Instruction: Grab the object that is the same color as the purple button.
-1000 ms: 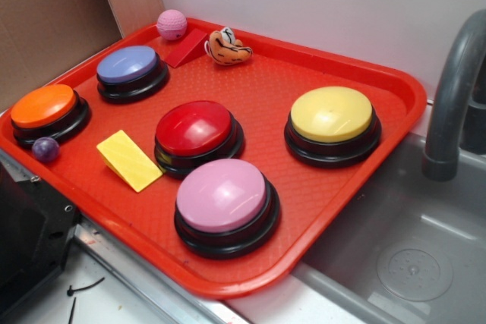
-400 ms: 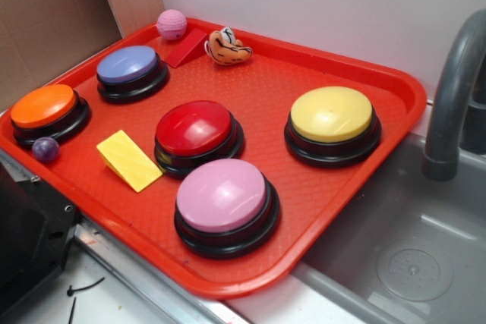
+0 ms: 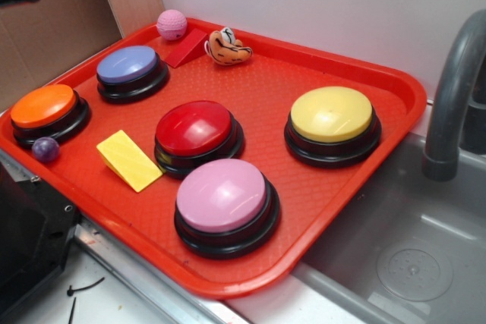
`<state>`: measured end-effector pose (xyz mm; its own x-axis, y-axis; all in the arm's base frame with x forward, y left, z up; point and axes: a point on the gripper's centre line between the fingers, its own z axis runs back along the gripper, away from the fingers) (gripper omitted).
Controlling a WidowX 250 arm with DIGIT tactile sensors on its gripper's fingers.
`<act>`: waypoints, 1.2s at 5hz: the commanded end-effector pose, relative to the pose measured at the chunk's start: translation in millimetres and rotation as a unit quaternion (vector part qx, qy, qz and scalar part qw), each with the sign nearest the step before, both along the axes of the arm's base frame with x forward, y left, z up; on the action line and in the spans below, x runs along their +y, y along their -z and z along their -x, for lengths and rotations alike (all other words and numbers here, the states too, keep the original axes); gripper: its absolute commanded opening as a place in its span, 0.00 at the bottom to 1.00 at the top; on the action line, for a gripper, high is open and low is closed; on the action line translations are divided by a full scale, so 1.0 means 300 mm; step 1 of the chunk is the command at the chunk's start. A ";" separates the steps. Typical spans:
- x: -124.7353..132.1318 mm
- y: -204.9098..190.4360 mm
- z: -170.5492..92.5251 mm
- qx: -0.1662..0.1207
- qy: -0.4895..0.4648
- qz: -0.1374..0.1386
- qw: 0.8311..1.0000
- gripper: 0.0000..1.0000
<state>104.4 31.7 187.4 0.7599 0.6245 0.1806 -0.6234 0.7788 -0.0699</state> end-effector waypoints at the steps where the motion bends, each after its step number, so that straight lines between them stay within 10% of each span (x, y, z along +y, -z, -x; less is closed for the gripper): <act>1: 0.109 0.156 -0.029 -0.005 -0.067 -0.021 0.998 1.00; 4: 0.169 0.415 -0.022 0.087 -0.078 -0.054 0.992 1.00; 6: 0.193 0.488 0.000 0.084 -0.083 -0.041 0.992 1.00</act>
